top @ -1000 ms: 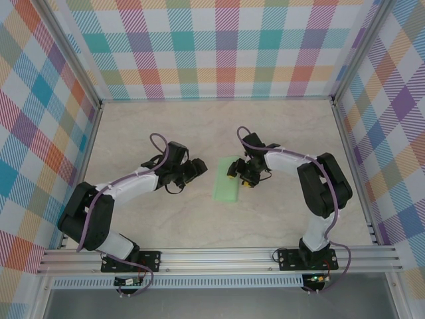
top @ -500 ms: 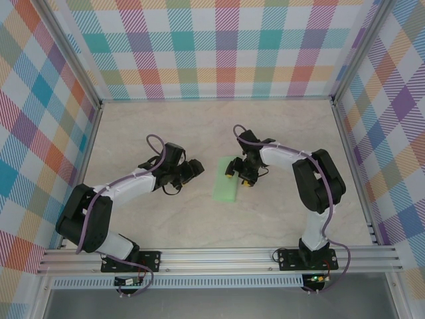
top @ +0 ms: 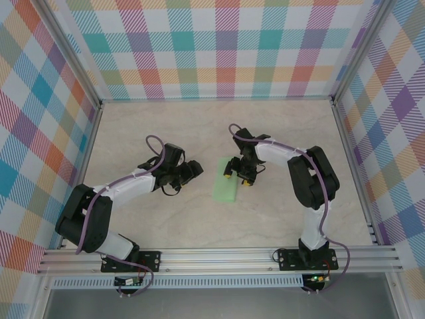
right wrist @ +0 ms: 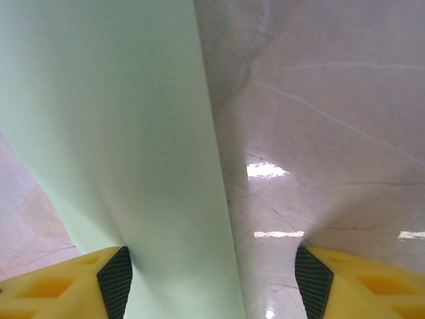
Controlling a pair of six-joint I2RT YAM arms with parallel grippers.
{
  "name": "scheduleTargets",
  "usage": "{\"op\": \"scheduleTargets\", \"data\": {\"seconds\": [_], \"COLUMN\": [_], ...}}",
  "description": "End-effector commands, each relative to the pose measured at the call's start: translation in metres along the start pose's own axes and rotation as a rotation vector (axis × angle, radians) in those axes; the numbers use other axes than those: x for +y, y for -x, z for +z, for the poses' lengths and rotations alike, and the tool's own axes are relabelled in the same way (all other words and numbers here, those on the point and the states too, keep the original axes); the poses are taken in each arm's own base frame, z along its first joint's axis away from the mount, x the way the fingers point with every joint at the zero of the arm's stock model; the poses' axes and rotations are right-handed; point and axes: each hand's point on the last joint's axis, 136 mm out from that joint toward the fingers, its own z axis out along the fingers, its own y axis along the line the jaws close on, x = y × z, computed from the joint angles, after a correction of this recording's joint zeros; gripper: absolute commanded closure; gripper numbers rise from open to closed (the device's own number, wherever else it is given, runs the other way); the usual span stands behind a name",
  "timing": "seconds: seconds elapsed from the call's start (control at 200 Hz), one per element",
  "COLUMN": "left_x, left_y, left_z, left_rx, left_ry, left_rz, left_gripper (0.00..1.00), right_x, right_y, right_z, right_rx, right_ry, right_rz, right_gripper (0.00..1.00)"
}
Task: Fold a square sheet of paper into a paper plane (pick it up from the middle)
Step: First fold in half a square sheet of paper at the center of the table.
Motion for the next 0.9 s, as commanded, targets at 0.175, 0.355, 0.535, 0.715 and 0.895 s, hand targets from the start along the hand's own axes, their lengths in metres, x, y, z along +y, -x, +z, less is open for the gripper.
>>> {"op": "scheduleTargets", "data": {"seconds": [0.175,0.355,0.535,0.715,0.895], "left_x": [0.000,-0.001,0.000,0.000,-0.001], "left_y": [0.000,-0.001,-0.002,-0.003,-0.004], "left_z": [0.001,0.003,0.004,0.006,0.008], "left_rx": [0.013,0.021,0.029,0.035,0.043], "left_ry": [-0.012,-0.014,-0.015,-0.020,-0.023], "left_rz": [0.009,0.010,0.009,0.009,0.008], "left_gripper": [0.26,0.26,0.27,0.27,0.27], "right_x": [-0.011,-0.013,-0.021,-0.019,-0.018], "right_y": [-0.005,-0.005,-0.006,-0.007,-0.005], "right_z": [0.026,0.031,0.033,0.037,0.035], "right_rx": [0.049,0.058,0.060,0.073,0.069], "right_ry": [-0.071,-0.082,-0.121,-0.114,-0.124], "right_rz": [-0.008,0.013,0.053,0.068,0.045], "right_gripper": [0.30,0.30,0.30,0.30,0.29]}}
